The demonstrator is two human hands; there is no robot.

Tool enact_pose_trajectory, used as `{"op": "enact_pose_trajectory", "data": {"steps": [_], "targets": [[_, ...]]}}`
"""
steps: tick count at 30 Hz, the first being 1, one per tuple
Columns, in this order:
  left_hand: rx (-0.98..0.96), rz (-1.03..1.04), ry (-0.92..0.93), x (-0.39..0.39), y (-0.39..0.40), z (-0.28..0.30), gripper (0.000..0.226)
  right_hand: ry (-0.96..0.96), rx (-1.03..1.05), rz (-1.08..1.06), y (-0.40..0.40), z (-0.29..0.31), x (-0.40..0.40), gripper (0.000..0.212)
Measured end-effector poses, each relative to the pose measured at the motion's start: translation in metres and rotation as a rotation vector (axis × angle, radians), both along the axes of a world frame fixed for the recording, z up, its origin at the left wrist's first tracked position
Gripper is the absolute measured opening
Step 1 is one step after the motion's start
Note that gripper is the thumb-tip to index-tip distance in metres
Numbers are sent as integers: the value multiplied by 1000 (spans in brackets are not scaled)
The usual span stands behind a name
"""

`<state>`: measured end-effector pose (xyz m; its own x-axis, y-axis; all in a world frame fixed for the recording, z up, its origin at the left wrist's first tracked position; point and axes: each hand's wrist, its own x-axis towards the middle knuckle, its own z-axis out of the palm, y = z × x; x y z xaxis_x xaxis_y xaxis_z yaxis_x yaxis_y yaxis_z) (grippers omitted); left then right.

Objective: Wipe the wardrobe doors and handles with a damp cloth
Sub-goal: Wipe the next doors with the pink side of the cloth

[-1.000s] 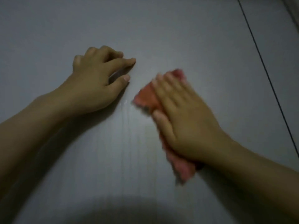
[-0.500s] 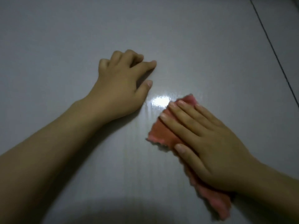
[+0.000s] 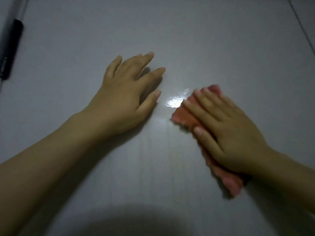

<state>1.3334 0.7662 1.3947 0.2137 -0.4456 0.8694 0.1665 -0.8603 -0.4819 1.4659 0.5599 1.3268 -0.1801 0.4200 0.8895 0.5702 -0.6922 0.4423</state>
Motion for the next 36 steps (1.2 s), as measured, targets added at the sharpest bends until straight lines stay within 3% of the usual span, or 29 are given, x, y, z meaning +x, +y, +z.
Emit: {"op": "enact_pose_trajectory", "data": {"steps": [3, 5, 11, 13, 17, 22, 24, 30, 33, 36], "targets": [[-52, 60, -33, -20, 34, -7, 63, 90, 290, 14, 22, 29, -7, 60], [-104, 80, -56, -30, 54, -8, 63, 97, 379, 40, 48, 30, -19, 62], [-164, 32, -76, -32, 83, -8, 61, -115, -73, 52, 76, -3, -35, 56], [-172, 6, -77, -29, 84, -7, 62, -107, -26, 26, 72, 17, -33, 57], [-173, -15, -61, -35, 86, 1, 58, 47, 279, 23, 100, 52, -48, 60], [-146, 17, -7, -40, 87, 6, 59, -83, -72, 29, 113, -13, -57, 55], [-148, 21, 7, -42, 87, 8, 60, -116, -122, 6, 95, -11, -49, 54], [-150, -33, 102, -49, 93, 14, 60, 88, 333, 10, 128, 24, -66, 60], [-159, -192, 112, -62, 110, 10, 55, -15, 87, 46, 160, -18, -82, 58], [-145, -201, -8, -78, 134, -14, 50, -116, -101, 53, 151, -31, -81, 55]]}}
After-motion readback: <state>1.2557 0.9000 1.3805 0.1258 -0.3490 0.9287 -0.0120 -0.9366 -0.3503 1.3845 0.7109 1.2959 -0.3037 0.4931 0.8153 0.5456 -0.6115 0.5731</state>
